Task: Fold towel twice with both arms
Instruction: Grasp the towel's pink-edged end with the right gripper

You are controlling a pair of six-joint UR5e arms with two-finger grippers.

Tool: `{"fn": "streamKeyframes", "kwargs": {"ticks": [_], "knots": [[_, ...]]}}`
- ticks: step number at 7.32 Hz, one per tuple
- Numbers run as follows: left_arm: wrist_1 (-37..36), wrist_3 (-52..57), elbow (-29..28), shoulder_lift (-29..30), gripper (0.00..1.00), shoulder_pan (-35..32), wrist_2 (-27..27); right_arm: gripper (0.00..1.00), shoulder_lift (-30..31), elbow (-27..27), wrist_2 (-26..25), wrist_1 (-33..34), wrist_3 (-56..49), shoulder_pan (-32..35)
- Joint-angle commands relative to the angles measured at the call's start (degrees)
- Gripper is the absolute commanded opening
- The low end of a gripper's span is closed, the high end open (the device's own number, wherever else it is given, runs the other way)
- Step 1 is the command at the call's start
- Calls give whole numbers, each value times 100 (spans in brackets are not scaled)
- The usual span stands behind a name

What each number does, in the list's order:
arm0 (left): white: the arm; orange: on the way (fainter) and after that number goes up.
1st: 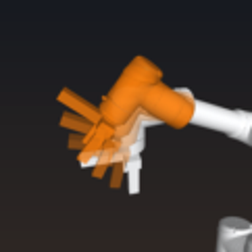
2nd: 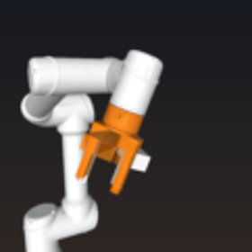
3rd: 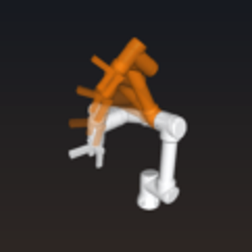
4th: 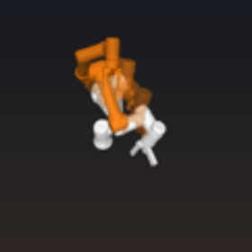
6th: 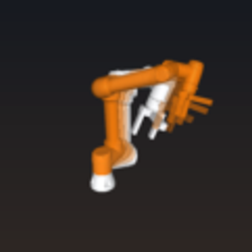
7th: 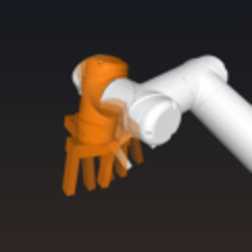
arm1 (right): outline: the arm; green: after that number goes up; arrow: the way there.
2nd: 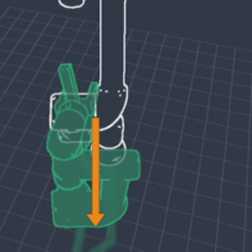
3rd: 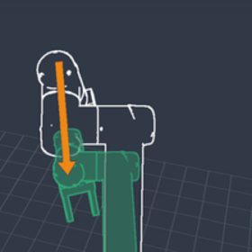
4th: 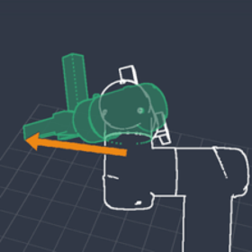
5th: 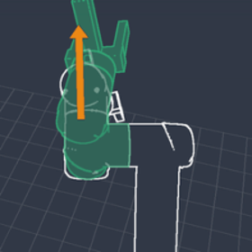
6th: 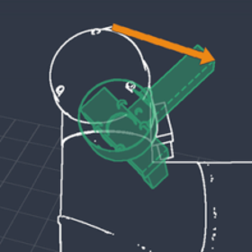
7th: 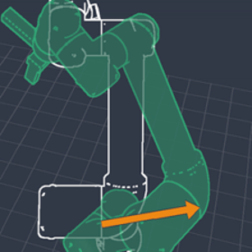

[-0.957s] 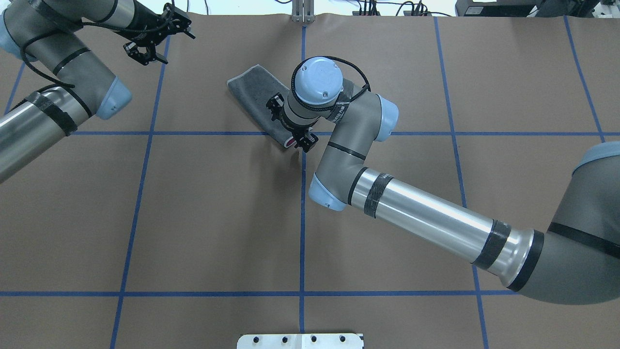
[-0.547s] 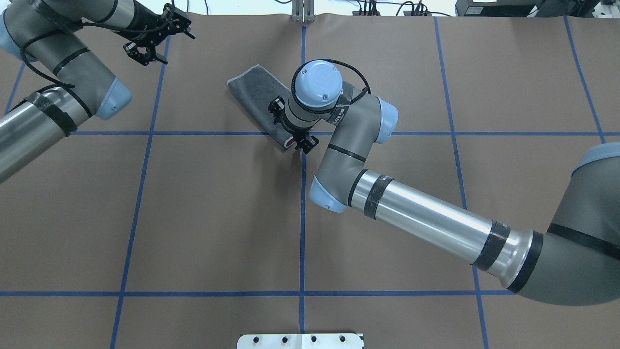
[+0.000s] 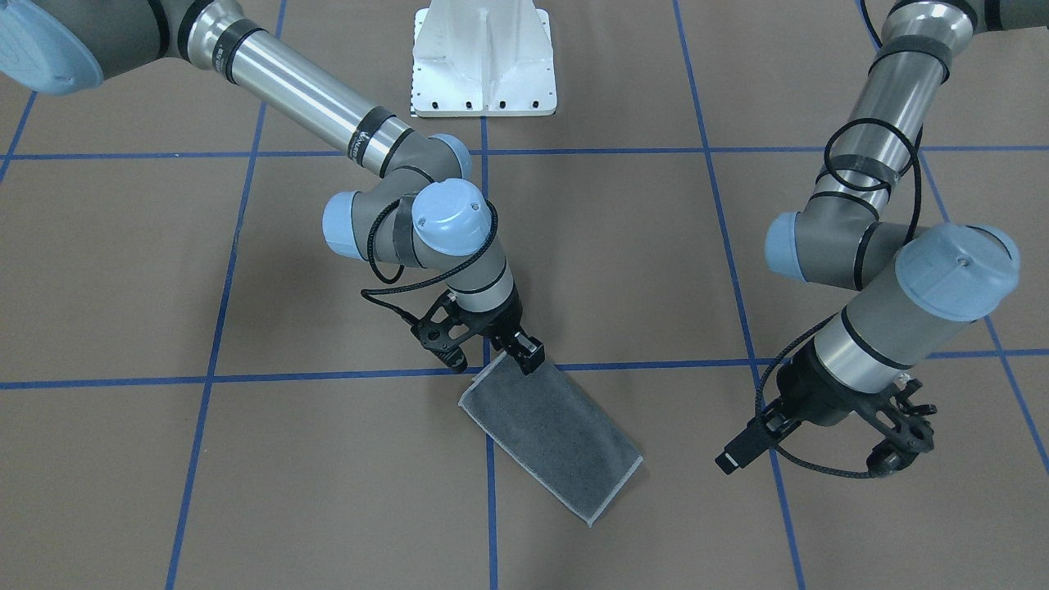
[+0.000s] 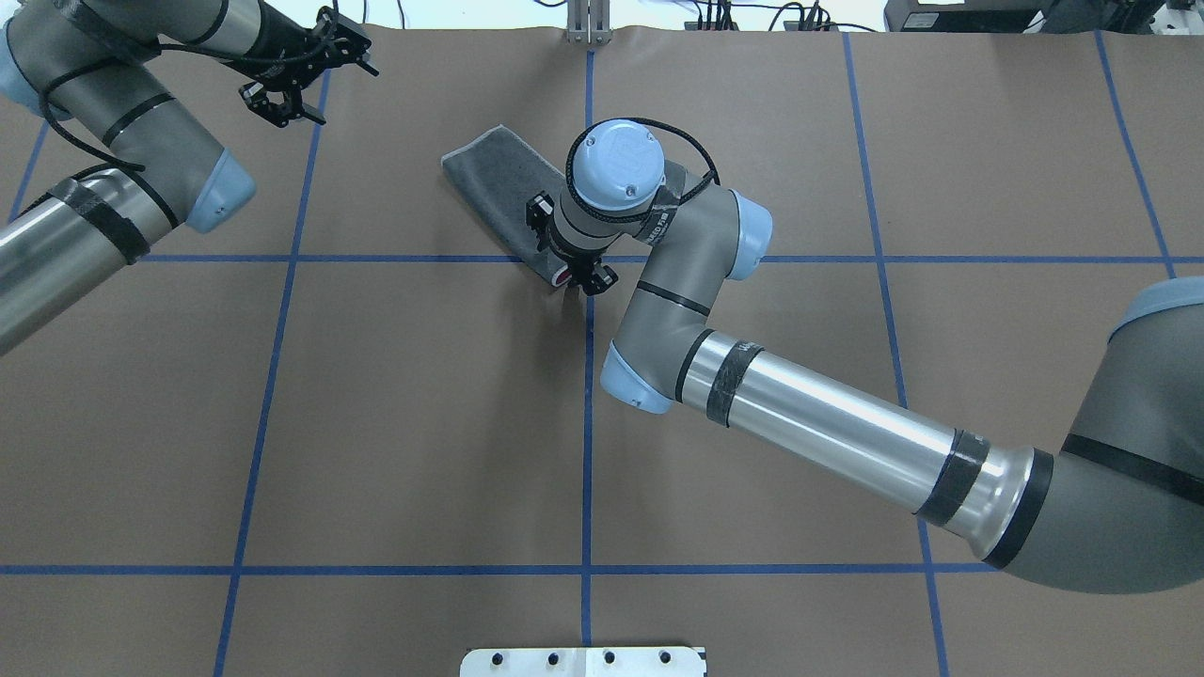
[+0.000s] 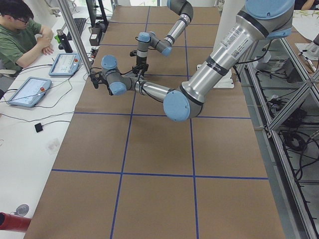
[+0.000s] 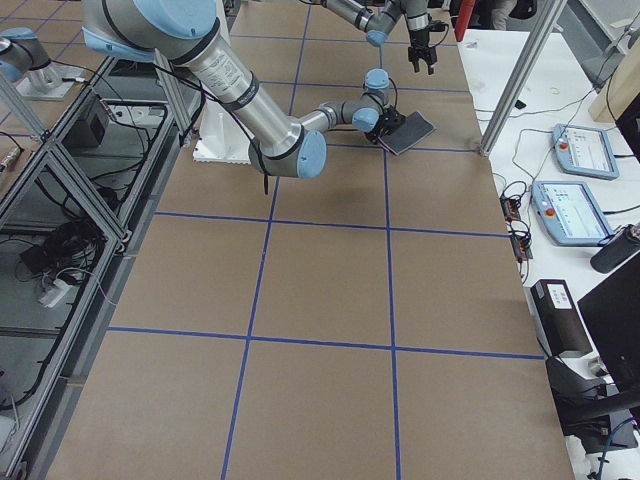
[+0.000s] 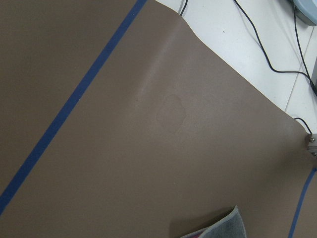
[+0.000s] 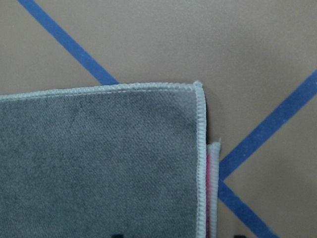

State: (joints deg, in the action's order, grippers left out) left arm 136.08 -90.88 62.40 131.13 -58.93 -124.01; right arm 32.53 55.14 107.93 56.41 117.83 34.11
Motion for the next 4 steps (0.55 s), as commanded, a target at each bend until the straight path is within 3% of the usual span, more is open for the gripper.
{"fn": "streamKeyframes", "kwargs": {"ticks": [1, 2, 4], "knots": [[-2, 0, 0, 0, 100, -4, 0, 5, -1, -4, -9, -16, -6, 0], [-2, 0, 0, 0, 100, 4, 0, 0, 8, -4, -9, -120, 3, 0], [6, 0, 0, 0, 100, 4, 0, 0, 52, 66, 17, -235, 21, 52]]}}
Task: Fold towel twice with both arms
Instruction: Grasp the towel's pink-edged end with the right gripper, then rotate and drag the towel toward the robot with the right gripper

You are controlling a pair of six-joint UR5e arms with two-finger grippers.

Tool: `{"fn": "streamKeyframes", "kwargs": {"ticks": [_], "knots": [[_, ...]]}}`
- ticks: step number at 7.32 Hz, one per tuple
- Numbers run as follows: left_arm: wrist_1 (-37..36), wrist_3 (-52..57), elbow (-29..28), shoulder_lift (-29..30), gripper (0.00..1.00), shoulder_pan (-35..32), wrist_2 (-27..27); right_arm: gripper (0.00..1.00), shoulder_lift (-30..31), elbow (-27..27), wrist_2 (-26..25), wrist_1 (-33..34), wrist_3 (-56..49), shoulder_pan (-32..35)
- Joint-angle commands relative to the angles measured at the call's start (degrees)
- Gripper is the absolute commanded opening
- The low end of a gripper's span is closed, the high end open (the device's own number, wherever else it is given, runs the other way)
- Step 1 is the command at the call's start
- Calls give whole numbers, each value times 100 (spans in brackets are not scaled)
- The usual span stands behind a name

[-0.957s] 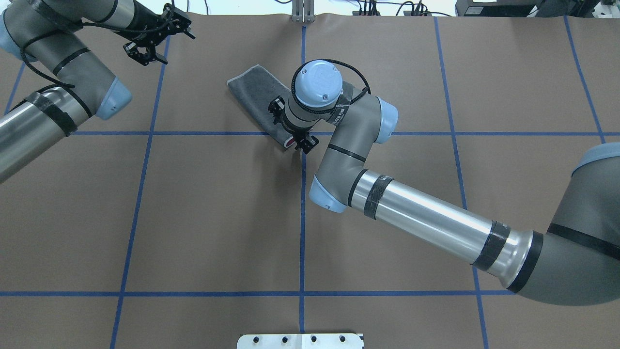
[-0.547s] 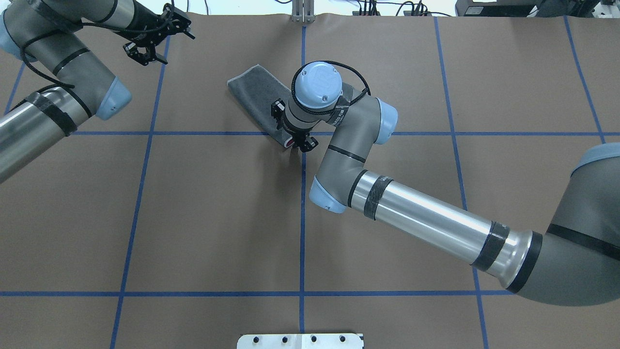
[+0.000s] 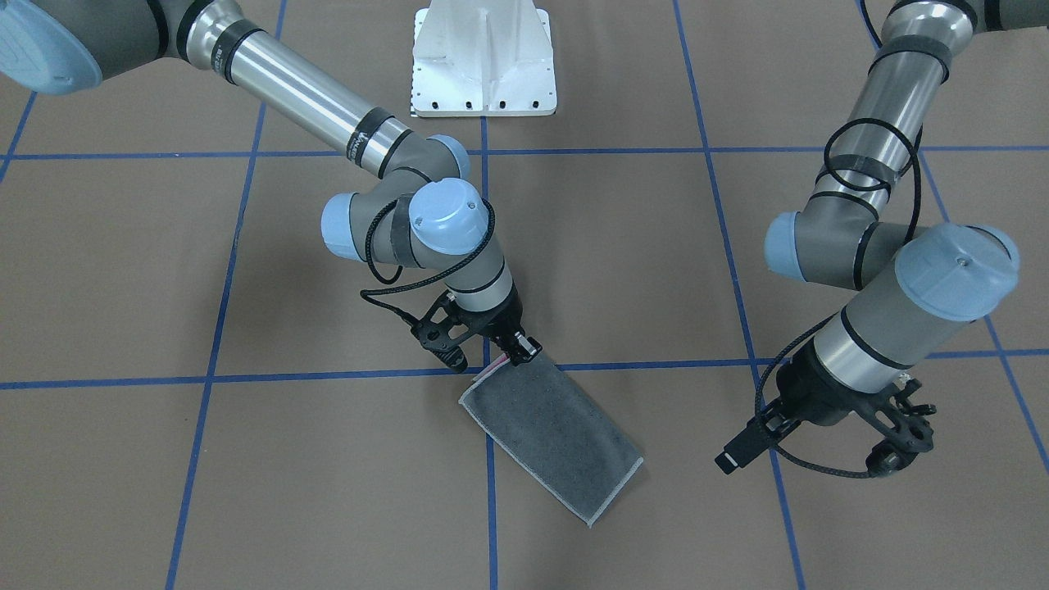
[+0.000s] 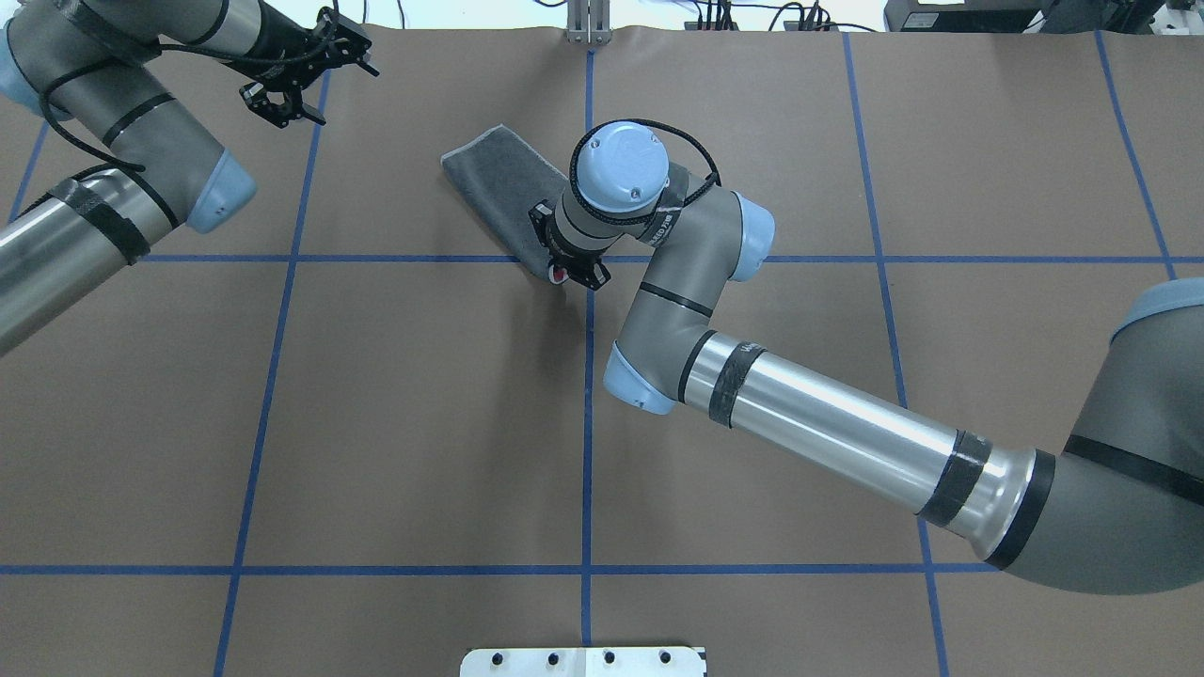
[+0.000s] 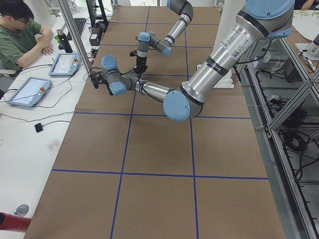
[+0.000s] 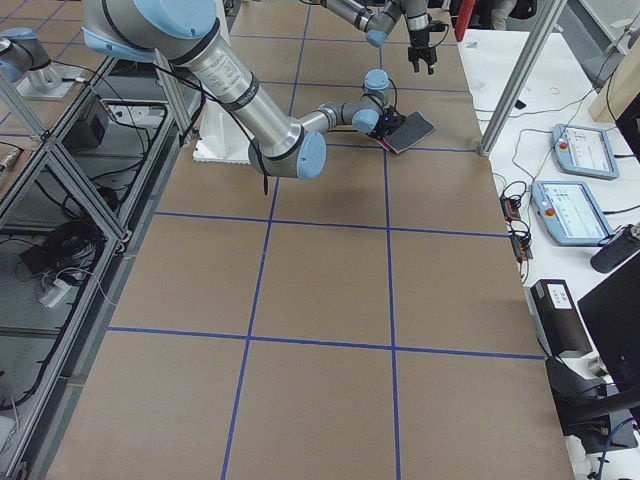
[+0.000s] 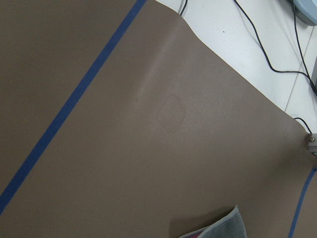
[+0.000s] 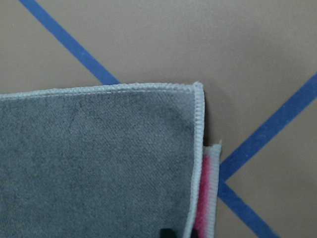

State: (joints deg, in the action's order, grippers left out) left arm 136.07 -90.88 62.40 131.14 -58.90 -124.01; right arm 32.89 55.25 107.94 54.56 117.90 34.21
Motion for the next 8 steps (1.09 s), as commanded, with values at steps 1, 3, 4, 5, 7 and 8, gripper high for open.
{"fn": "streamKeyframes", "kwargs": {"ticks": [1, 3, 4, 5, 7, 8], "knots": [[-2, -9, 0, 0, 100, 1, 0, 0, 24, 126, 77, -51, 49, 120], [-2, -9, 0, 0, 100, 1, 0, 0, 347, 572, 410, -7, 565, 365], [-2, -9, 0, -9, 100, 1, 0, 0, 550, 897, 421, 141, 881, 393], [7, -9, 9, -9, 100, 1, 0, 0, 656, 1144, 421, 404, 1067, 384], [-2, -9, 35, -9, 100, 1, 9, 0, 1130, 1951, 421, 835, 1104, 367], [-2, -9, 35, -9, 100, 1, 9, 0, 1254, 2163, 421, 889, 1495, 297]]}}
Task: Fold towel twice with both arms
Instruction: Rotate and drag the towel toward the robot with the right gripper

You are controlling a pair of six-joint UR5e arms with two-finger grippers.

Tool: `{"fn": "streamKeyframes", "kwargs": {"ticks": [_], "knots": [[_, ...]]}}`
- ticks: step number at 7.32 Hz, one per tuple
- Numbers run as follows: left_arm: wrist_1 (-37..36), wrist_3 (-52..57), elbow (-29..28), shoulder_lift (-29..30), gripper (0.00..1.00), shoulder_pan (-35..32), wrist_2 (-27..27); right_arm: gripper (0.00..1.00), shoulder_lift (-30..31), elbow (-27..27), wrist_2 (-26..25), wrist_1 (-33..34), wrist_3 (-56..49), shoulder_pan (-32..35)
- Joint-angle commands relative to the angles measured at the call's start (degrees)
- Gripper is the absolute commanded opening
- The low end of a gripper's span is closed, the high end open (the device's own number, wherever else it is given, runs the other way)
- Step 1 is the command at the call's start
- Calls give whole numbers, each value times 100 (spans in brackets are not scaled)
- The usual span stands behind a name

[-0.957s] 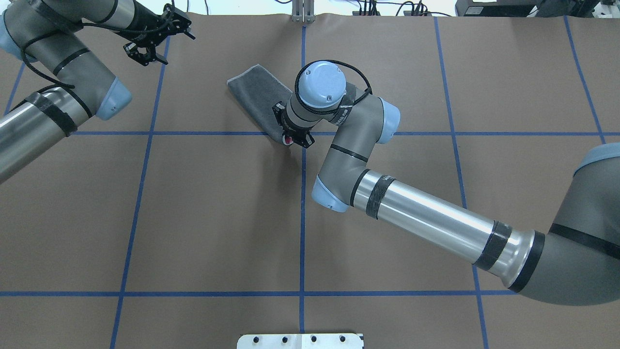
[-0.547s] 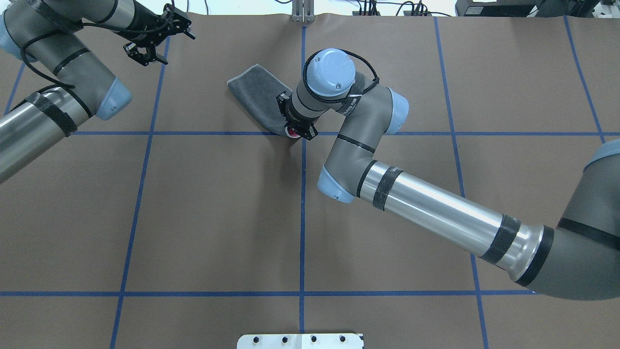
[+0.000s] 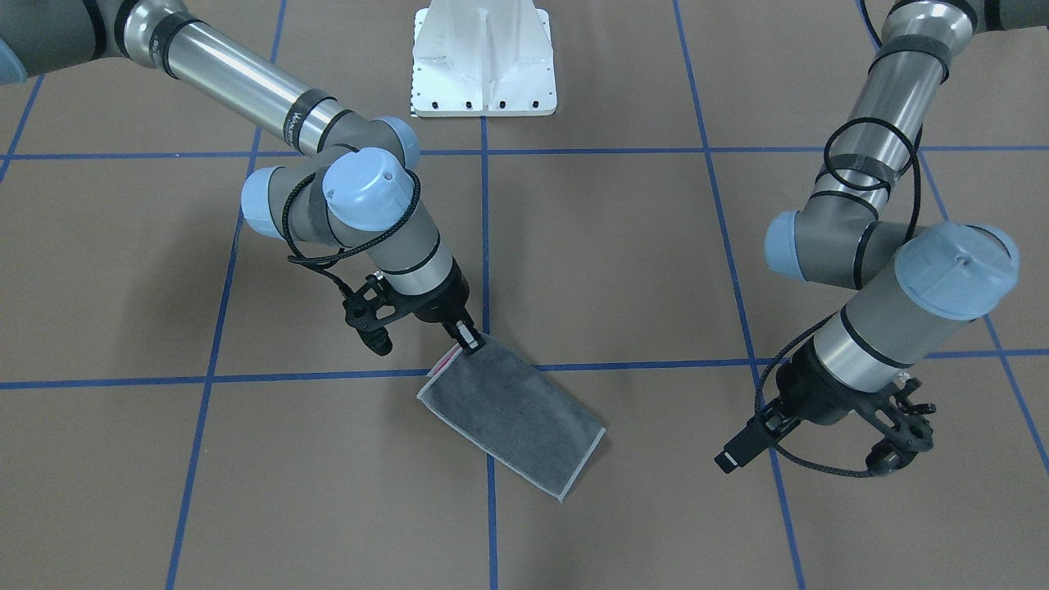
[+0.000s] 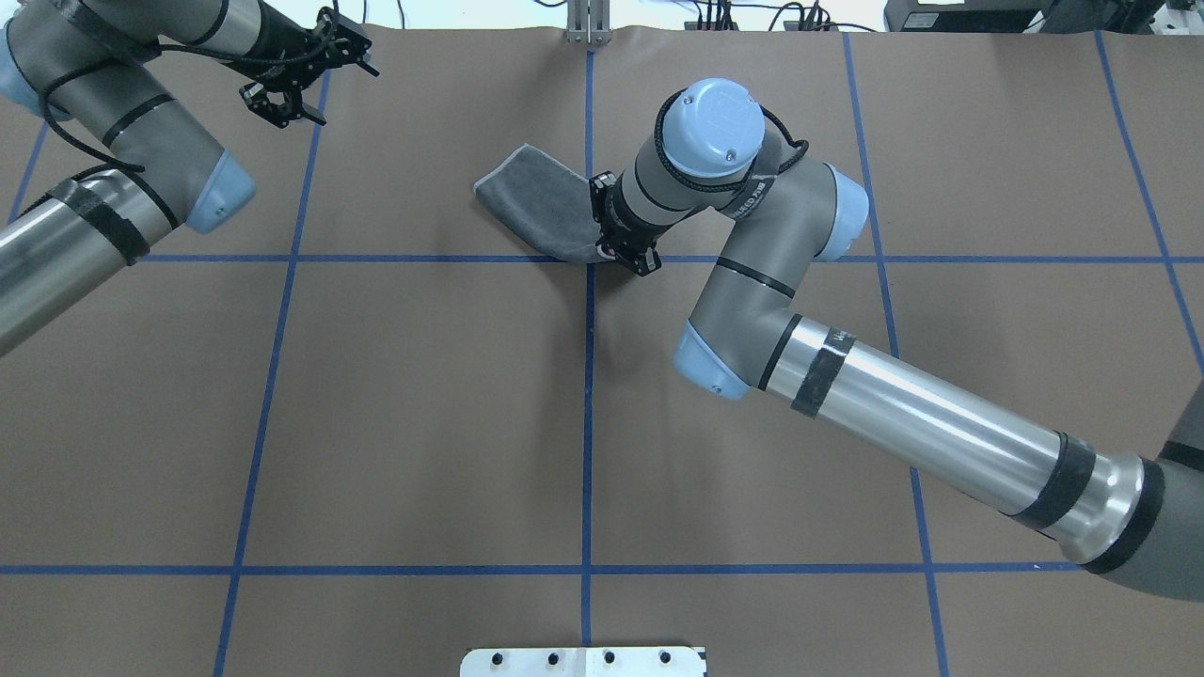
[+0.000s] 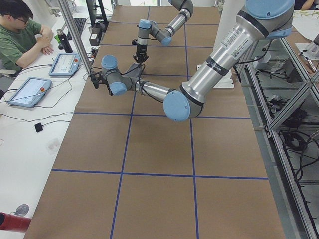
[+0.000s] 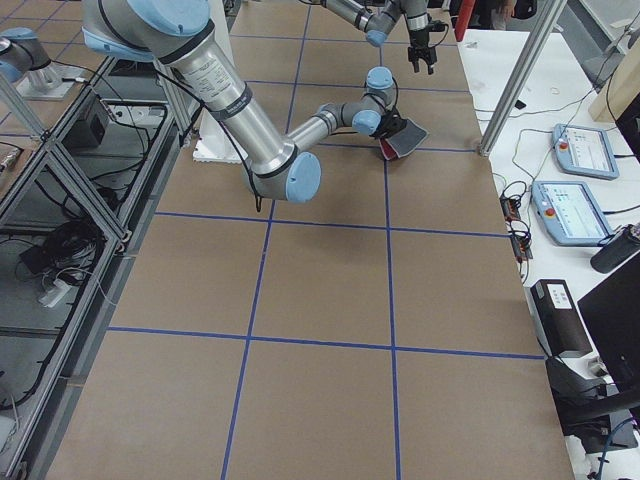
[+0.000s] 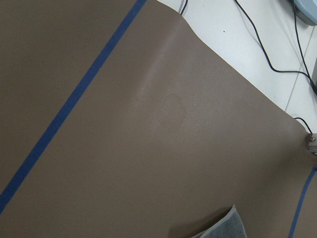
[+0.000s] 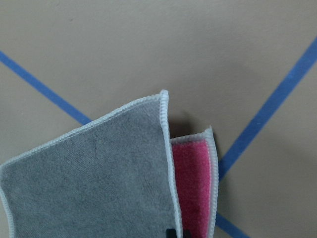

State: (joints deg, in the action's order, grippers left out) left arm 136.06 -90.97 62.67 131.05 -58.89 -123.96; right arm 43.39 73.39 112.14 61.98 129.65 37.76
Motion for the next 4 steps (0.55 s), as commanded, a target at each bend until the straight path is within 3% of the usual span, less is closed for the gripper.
{"fn": "streamKeyframes", "kwargs": {"ticks": [1, 4], "knots": [[-1, 0, 9, 0, 100, 0, 3, 0, 266, 577, 10, 200, 533, -171], [8, 0, 35, -114, 100, 18, 3, 0, 477, 1105, -7, 358, 1166, -391]]}}
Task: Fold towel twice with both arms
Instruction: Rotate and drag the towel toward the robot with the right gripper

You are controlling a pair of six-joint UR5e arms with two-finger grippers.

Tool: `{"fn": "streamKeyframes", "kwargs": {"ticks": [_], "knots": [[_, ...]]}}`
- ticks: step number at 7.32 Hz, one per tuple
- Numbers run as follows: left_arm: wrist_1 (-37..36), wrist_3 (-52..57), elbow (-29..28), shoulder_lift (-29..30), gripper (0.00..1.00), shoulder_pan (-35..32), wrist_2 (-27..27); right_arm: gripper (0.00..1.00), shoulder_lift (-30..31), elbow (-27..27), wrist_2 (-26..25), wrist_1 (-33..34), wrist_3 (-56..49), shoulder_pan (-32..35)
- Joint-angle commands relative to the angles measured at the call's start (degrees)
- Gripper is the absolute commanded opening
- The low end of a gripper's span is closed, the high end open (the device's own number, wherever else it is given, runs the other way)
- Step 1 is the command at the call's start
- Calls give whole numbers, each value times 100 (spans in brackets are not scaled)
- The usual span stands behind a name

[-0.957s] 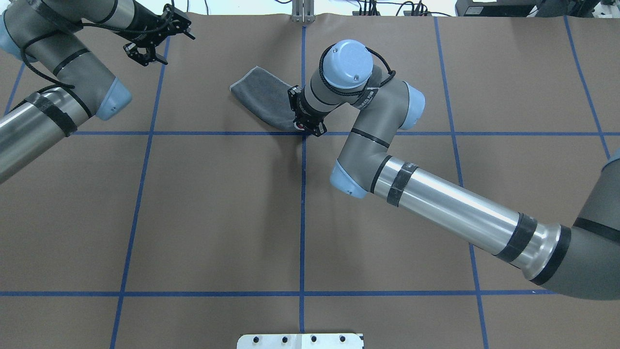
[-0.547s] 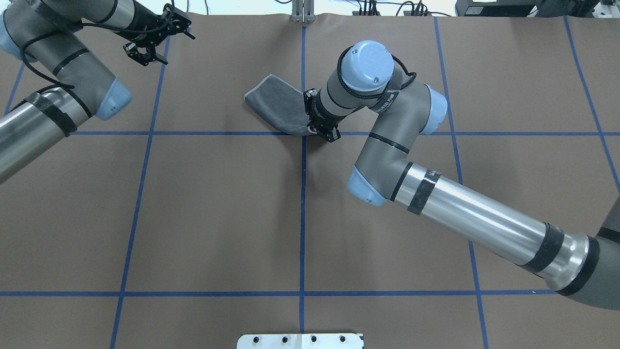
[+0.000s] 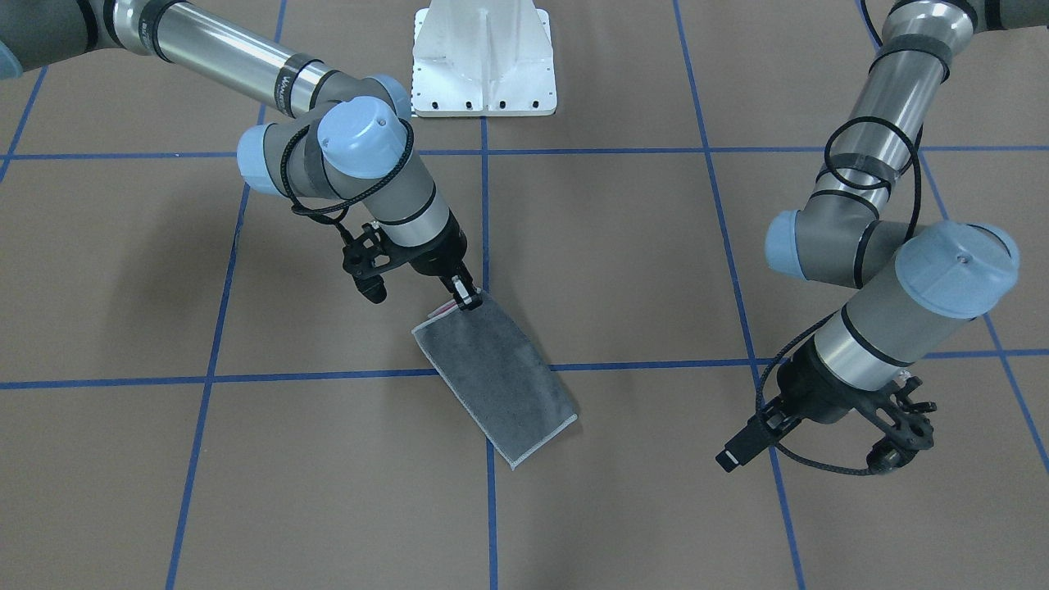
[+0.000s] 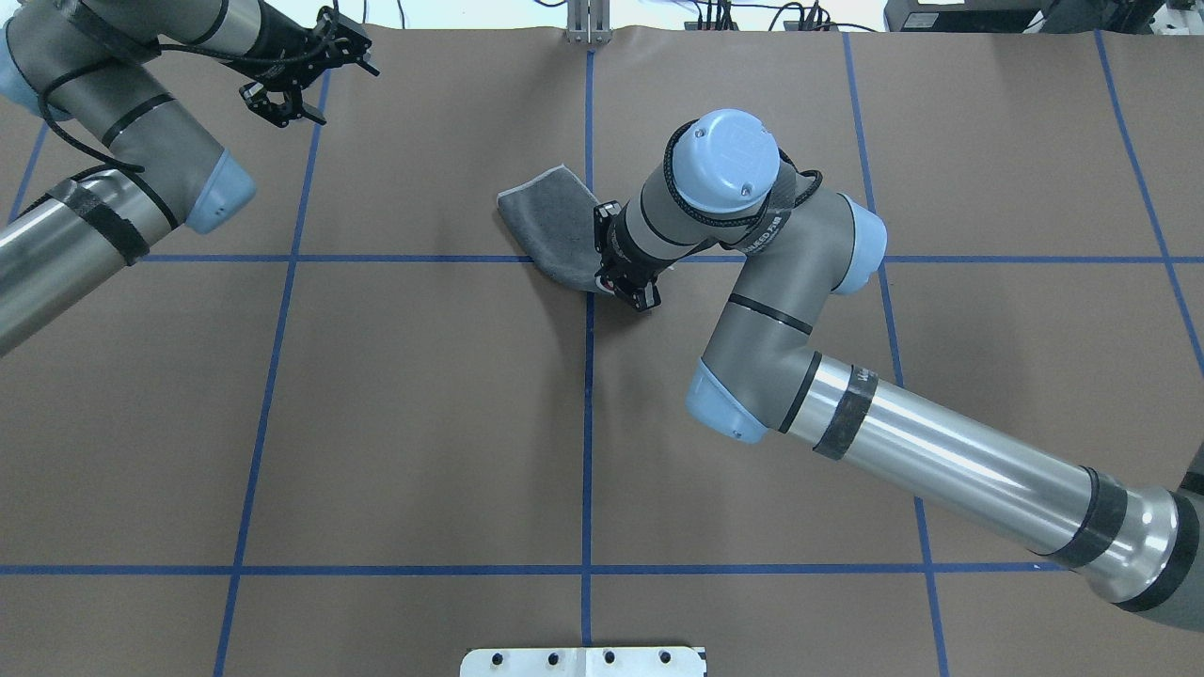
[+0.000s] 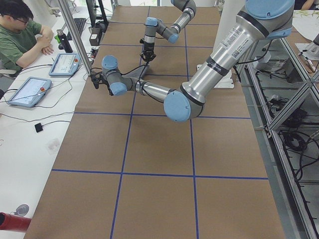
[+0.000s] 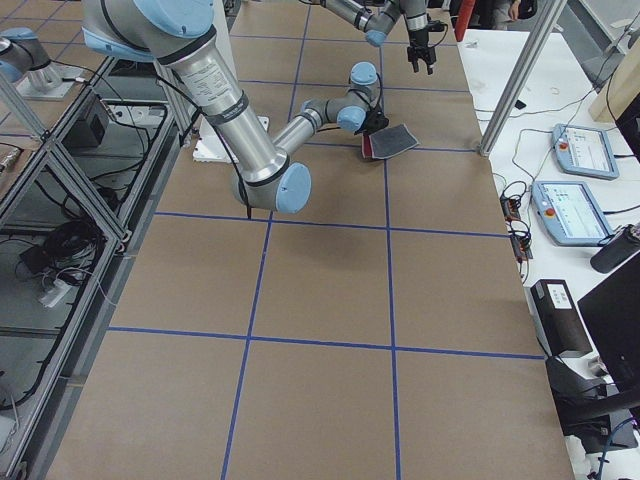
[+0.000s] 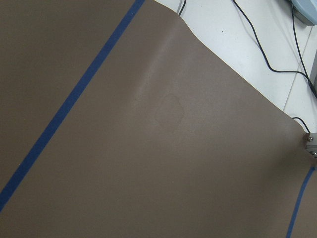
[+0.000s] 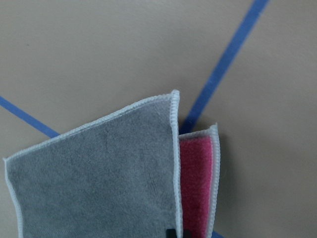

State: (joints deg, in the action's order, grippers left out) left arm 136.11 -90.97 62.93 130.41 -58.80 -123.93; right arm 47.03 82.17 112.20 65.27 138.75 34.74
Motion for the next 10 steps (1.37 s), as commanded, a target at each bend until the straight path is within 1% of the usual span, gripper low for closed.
{"fn": "streamKeyframes", "kwargs": {"ticks": [1, 3, 5, 10], "knots": [[3, 0, 9, -59, 100, 9, 9, 0, 131, 377, -31, 195, 466, -151], [3, 0, 18, -59, 100, 0, 0, 0, 149, 659, -66, 503, 626, -274], [3, 0, 27, -68, 100, 0, 9, 0, 132, 677, -250, 557, 740, -467], [3, 9, 97, -156, 100, 8, 9, 0, -123, 677, -505, 557, 890, -968]]}}
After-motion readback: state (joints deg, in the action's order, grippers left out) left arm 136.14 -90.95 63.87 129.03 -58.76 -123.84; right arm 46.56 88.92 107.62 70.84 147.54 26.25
